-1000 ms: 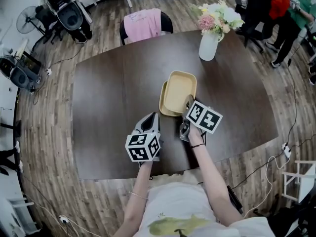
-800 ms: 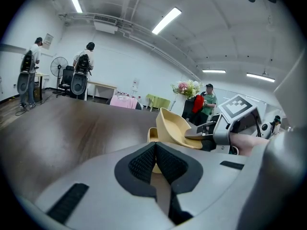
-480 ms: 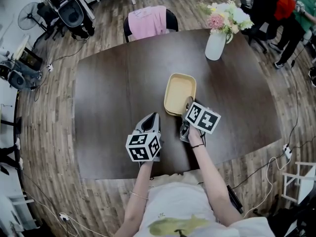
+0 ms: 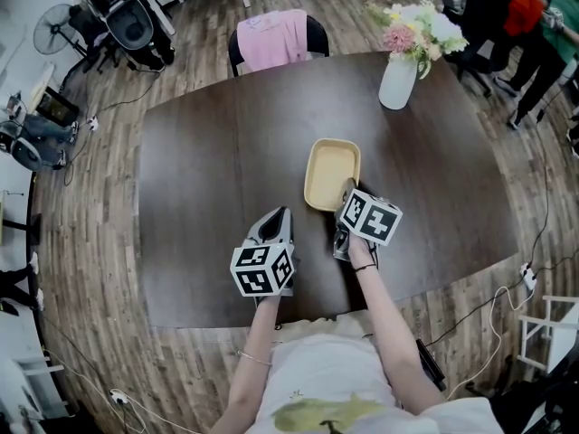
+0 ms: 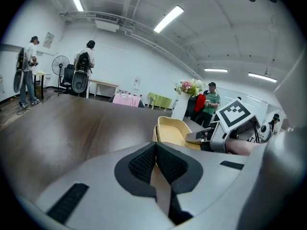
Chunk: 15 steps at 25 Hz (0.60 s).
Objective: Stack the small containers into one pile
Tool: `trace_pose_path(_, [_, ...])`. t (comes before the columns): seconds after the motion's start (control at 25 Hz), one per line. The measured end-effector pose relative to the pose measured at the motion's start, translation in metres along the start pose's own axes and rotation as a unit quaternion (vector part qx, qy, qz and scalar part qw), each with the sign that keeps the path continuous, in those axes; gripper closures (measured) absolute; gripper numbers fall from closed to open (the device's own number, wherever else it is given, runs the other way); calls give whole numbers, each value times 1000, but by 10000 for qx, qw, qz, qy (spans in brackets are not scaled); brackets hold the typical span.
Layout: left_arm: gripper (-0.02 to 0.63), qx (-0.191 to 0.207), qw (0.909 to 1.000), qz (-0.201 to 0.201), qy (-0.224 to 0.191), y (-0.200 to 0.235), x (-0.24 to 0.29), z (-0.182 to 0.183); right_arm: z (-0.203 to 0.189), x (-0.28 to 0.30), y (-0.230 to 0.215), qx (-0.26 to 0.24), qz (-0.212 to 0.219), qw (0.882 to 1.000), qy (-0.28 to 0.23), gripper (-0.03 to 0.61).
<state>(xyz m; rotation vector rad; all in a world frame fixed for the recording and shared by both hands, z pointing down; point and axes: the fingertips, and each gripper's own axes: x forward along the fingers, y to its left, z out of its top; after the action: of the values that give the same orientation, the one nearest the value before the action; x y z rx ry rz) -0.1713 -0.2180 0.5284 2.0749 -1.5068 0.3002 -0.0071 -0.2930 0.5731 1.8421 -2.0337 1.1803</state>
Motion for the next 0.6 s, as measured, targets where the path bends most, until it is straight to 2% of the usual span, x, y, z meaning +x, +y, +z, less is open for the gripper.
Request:
trace_pose_path(0.24, [589, 28, 10000, -21, -22, -1, -1, 0, 0, 0, 5, -416, 45, 9991, -86, 526])
trace_pose_path(0.44, [589, 47, 10000, -8, -81, -5, -3, 2, 3, -1, 6, -831, 114, 9962, -246, 439])
trace_pose_path(0.6, [589, 81, 9998, 5, -193, -11, -4, 7, 10, -7, 6, -902, 369, 9945, -391, 414])
